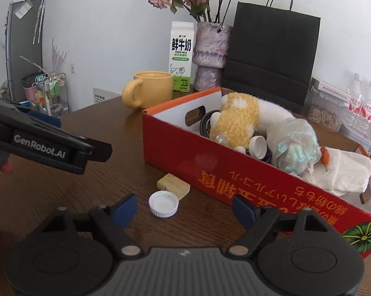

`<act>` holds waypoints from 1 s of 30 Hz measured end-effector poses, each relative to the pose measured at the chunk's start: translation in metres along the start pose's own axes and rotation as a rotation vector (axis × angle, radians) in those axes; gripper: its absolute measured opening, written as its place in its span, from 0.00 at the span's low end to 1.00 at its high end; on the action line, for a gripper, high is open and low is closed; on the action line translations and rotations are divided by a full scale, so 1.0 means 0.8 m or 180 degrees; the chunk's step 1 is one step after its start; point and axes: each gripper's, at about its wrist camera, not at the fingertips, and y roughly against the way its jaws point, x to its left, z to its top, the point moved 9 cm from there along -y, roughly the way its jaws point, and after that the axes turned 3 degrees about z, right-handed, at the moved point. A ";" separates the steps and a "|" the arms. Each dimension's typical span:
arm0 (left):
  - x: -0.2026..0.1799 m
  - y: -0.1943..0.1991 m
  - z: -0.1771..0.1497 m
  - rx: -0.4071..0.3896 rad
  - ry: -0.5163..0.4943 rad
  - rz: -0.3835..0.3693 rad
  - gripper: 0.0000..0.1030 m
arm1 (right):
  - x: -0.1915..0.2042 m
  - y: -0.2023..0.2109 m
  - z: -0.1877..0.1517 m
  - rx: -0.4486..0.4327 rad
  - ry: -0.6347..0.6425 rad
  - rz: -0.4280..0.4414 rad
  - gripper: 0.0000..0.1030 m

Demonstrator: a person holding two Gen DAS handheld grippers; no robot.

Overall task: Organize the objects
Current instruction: 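Grasp the beige sponge block with the left gripper while the right grasps the last white cap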

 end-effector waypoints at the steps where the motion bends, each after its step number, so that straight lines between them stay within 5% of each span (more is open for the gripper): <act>1: 0.001 -0.002 -0.002 0.0014 0.0006 0.0000 1.00 | 0.003 -0.004 -0.002 0.0032 0.0003 0.0034 0.72; 3: 0.000 -0.005 -0.002 0.0027 0.0009 -0.0003 1.00 | 0.007 -0.013 -0.005 0.0099 0.0006 0.0115 0.62; 5: -0.004 -0.008 -0.001 0.0035 0.0007 -0.0009 1.00 | 0.008 -0.017 -0.004 0.0097 -0.0034 0.0233 0.38; 7: -0.011 -0.012 0.001 0.0049 -0.0007 -0.0020 1.00 | 0.005 -0.016 -0.004 0.0091 -0.0080 0.0284 0.27; 25: -0.128 -0.053 0.003 0.0246 -0.0244 -0.0288 1.00 | -0.093 0.030 -0.018 -0.0149 -0.0296 0.0027 0.27; 30: -0.137 -0.062 0.000 0.0306 -0.0240 -0.0299 0.87 | -0.106 0.033 -0.023 -0.0148 -0.0313 -0.0021 0.27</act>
